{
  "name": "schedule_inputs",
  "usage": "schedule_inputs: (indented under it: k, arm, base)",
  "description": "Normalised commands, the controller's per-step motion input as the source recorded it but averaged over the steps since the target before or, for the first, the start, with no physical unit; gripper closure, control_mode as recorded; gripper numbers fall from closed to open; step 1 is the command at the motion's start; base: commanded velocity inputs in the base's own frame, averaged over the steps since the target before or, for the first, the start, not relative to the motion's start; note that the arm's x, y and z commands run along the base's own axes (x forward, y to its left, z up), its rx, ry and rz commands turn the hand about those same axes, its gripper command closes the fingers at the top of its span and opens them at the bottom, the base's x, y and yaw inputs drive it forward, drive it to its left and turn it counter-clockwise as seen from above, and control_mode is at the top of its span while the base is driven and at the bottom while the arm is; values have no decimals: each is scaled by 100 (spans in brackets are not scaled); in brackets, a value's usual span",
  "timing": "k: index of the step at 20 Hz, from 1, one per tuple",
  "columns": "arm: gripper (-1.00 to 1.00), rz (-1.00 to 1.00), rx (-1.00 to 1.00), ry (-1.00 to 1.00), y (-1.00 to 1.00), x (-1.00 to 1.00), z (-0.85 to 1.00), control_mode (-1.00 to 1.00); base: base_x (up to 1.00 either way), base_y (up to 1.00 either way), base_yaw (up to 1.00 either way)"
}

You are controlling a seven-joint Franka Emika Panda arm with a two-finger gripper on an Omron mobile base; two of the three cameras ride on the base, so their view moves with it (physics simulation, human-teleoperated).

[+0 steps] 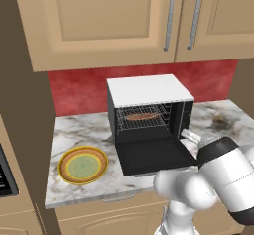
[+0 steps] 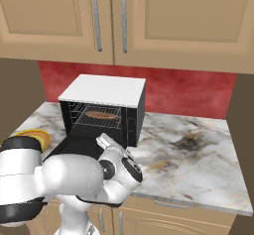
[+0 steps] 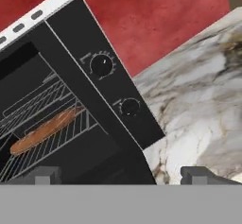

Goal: Pull the toaster oven rack outwards. Pick up the baguette from the plate and place it on the toaster oven rack. Close the toaster oven door fully and set the temperature to the lowest setting.

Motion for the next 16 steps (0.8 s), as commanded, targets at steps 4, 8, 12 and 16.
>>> schedule_inputs:
  k: [4, 8, 12, 16]
  arm:
    - [-100, 0, 33, 4, -3, -72, 99, -100]
    - [-100, 0, 33, 3, -3, -60, 100, -100]
    - [-100, 0, 31, 0, -13, -48, 100, -100]
    - [-100, 0, 33, 0, -19, -39, 100, -100]
  base:
    - [0, 0, 0]
    - [0, 0, 0]
    - [0, 0, 0]
    - [0, 0, 0]
